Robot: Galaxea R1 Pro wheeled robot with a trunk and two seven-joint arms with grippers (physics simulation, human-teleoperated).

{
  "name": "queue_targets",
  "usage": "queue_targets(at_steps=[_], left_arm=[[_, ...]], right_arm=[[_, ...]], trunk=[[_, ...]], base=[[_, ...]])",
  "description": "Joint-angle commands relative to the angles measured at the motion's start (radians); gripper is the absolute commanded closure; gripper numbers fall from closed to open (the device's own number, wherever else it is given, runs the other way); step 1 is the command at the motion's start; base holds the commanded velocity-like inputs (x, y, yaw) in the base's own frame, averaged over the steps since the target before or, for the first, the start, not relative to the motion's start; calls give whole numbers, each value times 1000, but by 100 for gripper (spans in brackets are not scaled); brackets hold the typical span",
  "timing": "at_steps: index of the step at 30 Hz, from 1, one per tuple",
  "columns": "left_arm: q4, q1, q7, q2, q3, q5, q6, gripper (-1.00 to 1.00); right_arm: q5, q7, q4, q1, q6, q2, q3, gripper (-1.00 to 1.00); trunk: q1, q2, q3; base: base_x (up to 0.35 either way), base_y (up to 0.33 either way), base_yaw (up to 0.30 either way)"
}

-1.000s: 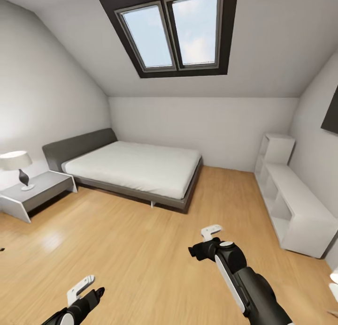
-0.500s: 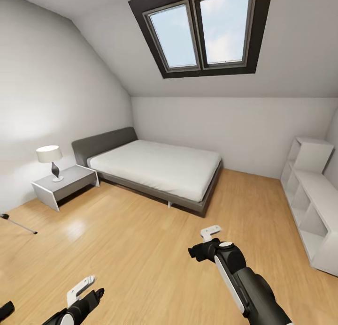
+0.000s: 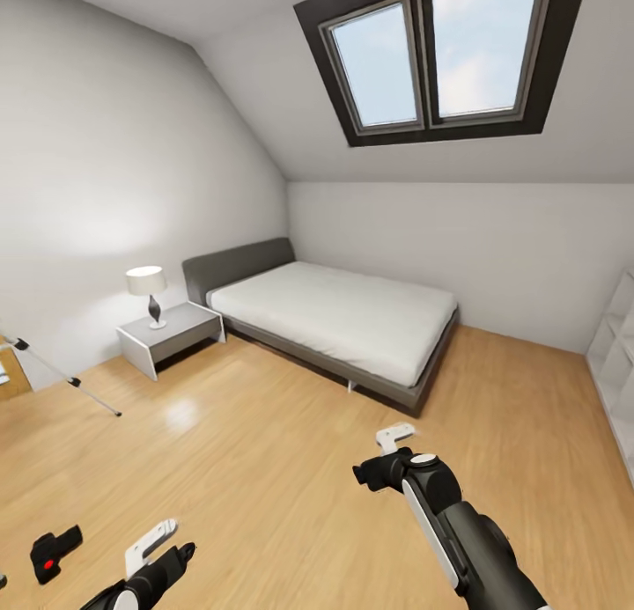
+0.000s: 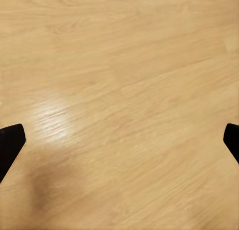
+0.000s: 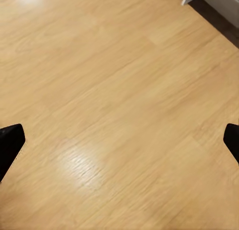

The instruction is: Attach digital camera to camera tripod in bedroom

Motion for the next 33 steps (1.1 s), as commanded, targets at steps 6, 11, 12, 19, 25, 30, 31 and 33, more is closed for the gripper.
queue_targets(at_steps=[6, 11, 12, 19, 25, 30, 31, 33], left_arm=[[-1, -1, 7, -1, 2, 11, 5, -100], [-1, -1, 8, 0, 9, 11, 5, -100], [-1, -1, 8, 0, 14, 11, 5, -100], [-1, -1, 7, -1, 41, 10, 5, -100], [-1, -1, 7, -1, 49, 9, 5, -100], [-1, -1, 7, -1, 50, 9, 5, -100], [-1, -1, 7, -1, 50, 9, 5, -100], [-1, -1, 7, -1, 50, 9, 5, -100]], right_arm=[[0, 2, -1, -1, 5, 0, 0, -100], [2, 3, 1, -1, 4, 0, 0, -100], [2, 3, 1, -1, 4, 0, 0, -100], [3, 3, 3, -1, 3, 0, 1, -100], [4, 3, 3, -1, 3, 0, 1, -100], [5, 4, 3, -1, 3, -1, 1, -100], [4, 4, 3, -1, 3, -1, 1, -100], [4, 4, 3, -1, 3, -1, 1, -100]], trunk=[[0, -1, -1], [0, -1, -1], [0, -1, -1], [0, -1, -1], [0, -1, -1], [0, -1, -1], [0, -1, -1], [0, -1, -1]], base=[[272, 0, 288], [310, -107, 284], [298, -171, 283], [282, -195, 283], [268, -216, 280], [265, -221, 270], [265, -221, 266], [265, -221, 267]])
